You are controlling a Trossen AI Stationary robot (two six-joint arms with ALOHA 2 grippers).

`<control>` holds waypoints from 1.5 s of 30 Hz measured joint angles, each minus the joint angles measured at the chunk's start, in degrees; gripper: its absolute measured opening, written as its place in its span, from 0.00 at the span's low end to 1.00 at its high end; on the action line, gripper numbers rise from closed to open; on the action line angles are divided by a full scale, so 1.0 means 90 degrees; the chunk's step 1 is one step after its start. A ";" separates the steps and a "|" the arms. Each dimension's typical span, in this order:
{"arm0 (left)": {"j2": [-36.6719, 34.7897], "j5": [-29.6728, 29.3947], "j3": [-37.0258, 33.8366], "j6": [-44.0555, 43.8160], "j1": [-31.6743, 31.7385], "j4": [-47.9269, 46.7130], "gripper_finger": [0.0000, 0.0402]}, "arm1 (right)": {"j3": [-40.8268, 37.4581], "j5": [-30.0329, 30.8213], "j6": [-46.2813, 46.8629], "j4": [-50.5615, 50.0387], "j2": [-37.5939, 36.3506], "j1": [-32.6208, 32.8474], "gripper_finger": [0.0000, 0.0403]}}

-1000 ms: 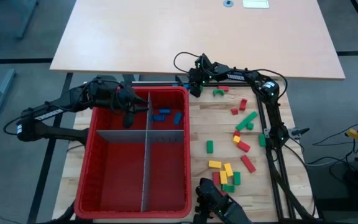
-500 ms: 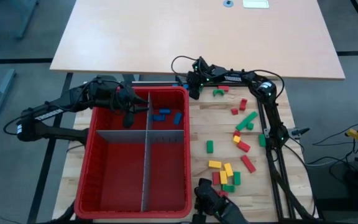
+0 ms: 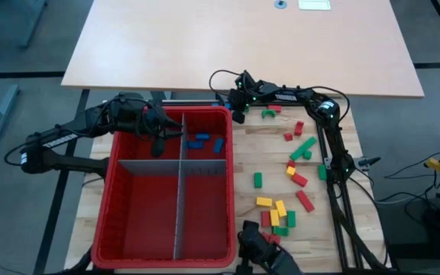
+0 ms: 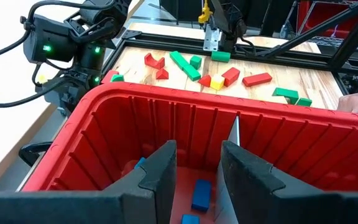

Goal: Sort blocks

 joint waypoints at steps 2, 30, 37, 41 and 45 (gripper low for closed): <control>0.0000 0.0000 0.0000 0.0002 0.0001 0.0000 0.28 | 0.0000 0.0013 0.0000 0.0003 0.0000 0.0009 0.07; 0.0000 0.0000 0.0000 0.0007 0.0002 0.0000 0.28 | 0.0068 0.0044 -0.0009 -0.1257 -0.0036 0.0097 0.00; 0.0000 0.0000 -0.0001 0.0069 0.0000 0.0000 0.28 | 0.0068 -0.0164 -0.0075 -0.1602 -0.0036 0.0244 0.00; 0.0000 0.0000 -0.0001 0.0077 0.0000 0.0000 0.28 | 0.0068 -0.0155 0.0022 -0.1653 -0.0063 0.0278 0.00; 0.0000 0.0000 0.0000 0.0077 0.0002 0.0000 0.28 | 0.0068 -0.0161 0.0022 -0.1609 -0.0227 0.0386 0.00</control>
